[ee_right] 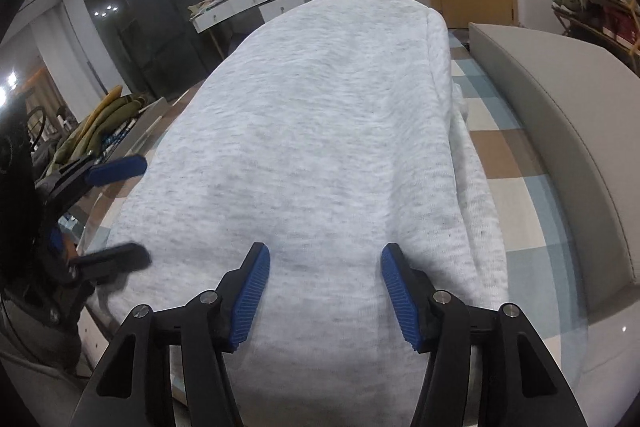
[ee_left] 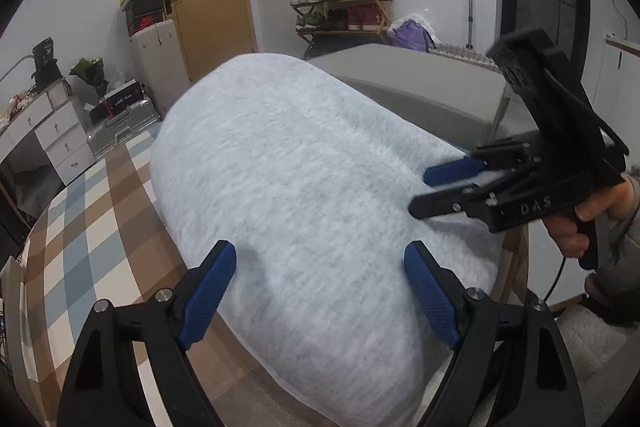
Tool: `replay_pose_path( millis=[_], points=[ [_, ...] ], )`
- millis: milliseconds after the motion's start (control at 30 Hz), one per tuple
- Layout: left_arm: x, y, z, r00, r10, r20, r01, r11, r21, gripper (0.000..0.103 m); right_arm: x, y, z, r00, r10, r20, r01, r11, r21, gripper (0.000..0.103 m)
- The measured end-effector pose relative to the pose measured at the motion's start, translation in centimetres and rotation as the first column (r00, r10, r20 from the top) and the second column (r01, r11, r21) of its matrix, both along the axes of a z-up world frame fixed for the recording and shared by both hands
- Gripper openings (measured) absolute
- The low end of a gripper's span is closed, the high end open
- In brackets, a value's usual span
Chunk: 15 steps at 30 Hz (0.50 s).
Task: Fold large clothes
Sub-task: 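Smooth the folded grey sweatshirt with both open tools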
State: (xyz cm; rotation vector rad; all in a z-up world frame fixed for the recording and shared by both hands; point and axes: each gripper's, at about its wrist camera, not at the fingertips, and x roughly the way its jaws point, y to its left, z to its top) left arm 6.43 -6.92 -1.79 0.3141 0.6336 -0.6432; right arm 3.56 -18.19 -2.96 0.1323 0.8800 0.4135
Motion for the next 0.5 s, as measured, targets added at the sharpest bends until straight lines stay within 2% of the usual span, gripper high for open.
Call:
replay_pose_path(
  millis=[100, 200, 267, 333, 367, 433, 500],
  points=[
    [2.6, 0.8, 1.6, 0.997, 0.074, 0.011, -0.073, 0.995, -0.070, 0.082, -0.7, -0.6, 1.0, 1.000, -0.024, -0.007, 0.024, 1.000, 0.000, 0.058],
    [6.1, 0.3, 2.0, 0.985, 0.170, 0.003, -0.169, 0.983, -0.076, 0.082, -1.1, -1.6, 2.8, 0.995, -0.088, 0.047, 0.088, 0.996, -0.004, 0.058],
    [8.1, -0.4, 1.8, 0.982, 0.186, -0.013, -0.186, 0.980, -0.075, 0.082, -1.0, -2.1, 3.1, 0.991, -0.109, 0.073, 0.110, 0.994, -0.021, 0.062],
    [9.2, -1.0, 0.5, 0.980, 0.195, -0.027, -0.196, 0.980, -0.034, 0.082, 0.0, -2.7, 1.4, 0.993, -0.121, 0.006, 0.122, 0.992, -0.034, 0.061],
    [9.9, -1.0, -0.5, 0.976, 0.213, -0.052, -0.214, 0.977, -0.010, 0.084, 0.6, -3.3, 0.2, 0.990, -0.137, -0.043, 0.135, 0.990, -0.043, 0.057],
    [10.1, -0.2, -1.6, 0.972, 0.221, -0.078, -0.224, 0.974, -0.034, 0.089, 1.4, -4.9, -1.2, 0.973, -0.208, -0.099, 0.203, 0.978, -0.054, 0.056],
    [10.1, 0.6, -1.5, 0.969, 0.226, -0.102, -0.232, 0.971, -0.055, 0.090, 1.4, -6.4, -0.9, 0.964, -0.231, -0.129, 0.234, 0.972, 0.009, 0.058]
  ],
)
